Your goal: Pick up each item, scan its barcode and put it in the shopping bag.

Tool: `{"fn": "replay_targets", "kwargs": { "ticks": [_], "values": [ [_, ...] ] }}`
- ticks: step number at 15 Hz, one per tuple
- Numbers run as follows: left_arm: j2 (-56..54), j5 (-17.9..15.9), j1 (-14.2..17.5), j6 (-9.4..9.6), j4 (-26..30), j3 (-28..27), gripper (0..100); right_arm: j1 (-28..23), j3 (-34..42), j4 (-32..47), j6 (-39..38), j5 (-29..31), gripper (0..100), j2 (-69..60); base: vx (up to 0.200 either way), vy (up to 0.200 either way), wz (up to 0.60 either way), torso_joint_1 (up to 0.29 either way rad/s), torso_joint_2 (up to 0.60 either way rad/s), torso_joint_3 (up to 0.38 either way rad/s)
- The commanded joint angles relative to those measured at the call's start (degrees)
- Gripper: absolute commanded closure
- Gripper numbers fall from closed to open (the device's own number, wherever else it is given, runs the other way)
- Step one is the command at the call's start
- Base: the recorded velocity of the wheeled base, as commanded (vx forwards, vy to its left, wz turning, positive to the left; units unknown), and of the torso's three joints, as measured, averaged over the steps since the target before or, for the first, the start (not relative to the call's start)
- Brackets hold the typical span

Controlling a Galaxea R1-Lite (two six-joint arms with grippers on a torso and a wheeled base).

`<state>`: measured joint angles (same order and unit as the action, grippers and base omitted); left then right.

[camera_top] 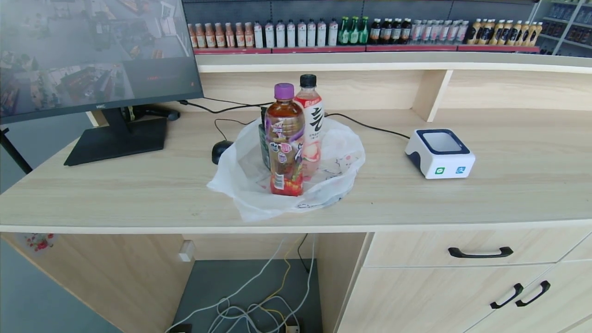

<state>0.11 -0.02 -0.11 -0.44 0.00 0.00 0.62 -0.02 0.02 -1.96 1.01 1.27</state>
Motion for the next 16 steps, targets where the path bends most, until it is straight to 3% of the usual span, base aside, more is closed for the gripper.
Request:
{"fn": "replay_targets", "kwargs": {
  "ticks": [1, 5, 16],
  "values": [
    [0.0, 0.0, 0.0, 0.00, 0.0, 0.0, 0, -0.2, 0.0, 0.0, 0.0, 0.0, 0, -1.3, 0.000, 0.000, 0.00, 0.000, 0.00, 0.000],
    [0.0, 0.0, 0.0, -0.09, 0.0, 0.0, 0, -0.2, 0.0, 0.0, 0.0, 0.0, 0, -1.3, 0.000, 0.000, 0.00, 0.000, 0.00, 0.000],
    [0.0, 0.0, 0.0, -0.09, 0.0, 0.0, 0, -0.2, 0.0, 0.0, 0.1, 0.0, 0, -1.3, 0.000, -0.200, 0.00, 0.006, 0.00, 0.000]
  ]
}}
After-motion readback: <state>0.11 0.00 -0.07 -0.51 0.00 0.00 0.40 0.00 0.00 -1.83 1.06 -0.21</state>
